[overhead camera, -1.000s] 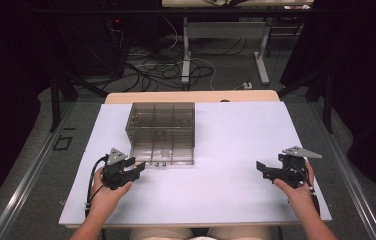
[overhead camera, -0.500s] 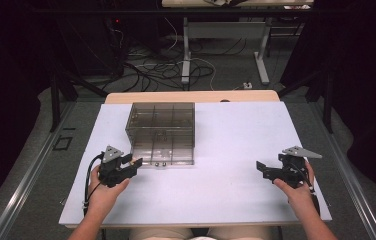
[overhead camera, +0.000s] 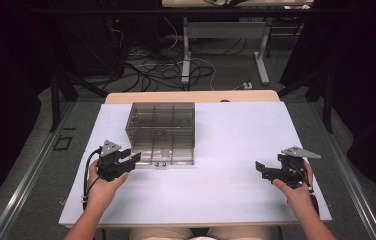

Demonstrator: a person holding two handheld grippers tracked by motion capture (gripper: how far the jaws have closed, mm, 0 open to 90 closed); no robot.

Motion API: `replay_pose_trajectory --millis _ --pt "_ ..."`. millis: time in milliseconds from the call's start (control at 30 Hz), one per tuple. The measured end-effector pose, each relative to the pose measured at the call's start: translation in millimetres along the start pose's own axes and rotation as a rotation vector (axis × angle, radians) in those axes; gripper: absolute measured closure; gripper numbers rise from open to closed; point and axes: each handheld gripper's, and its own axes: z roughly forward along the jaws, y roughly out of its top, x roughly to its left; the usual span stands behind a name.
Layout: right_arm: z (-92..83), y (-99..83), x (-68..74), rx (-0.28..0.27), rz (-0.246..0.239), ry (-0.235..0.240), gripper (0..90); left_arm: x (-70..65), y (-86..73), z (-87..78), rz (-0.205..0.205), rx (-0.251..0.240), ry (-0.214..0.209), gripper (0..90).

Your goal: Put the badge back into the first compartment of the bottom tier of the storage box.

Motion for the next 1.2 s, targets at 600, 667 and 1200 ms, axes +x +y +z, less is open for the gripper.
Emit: replay_pose_trajectory --millis 600,667,1200 --pt "0.5 -0.3 0.0 -0.001 -0.011 0.001 6.4 2.4 3.2 16.5 -0.012 0.015 0.008 53.1" --pt "0.3 -0.2 0.0 0.000 -0.013 0.003 6.4 2.4 3.5 18.2 -0.010 0.018 0.009 53.1" --pt "0.8 -0.7 -0.4 0.006 -0.006 0.006 6.4 2.5 4.5 31.3 -0.011 0.029 0.014 53.1"
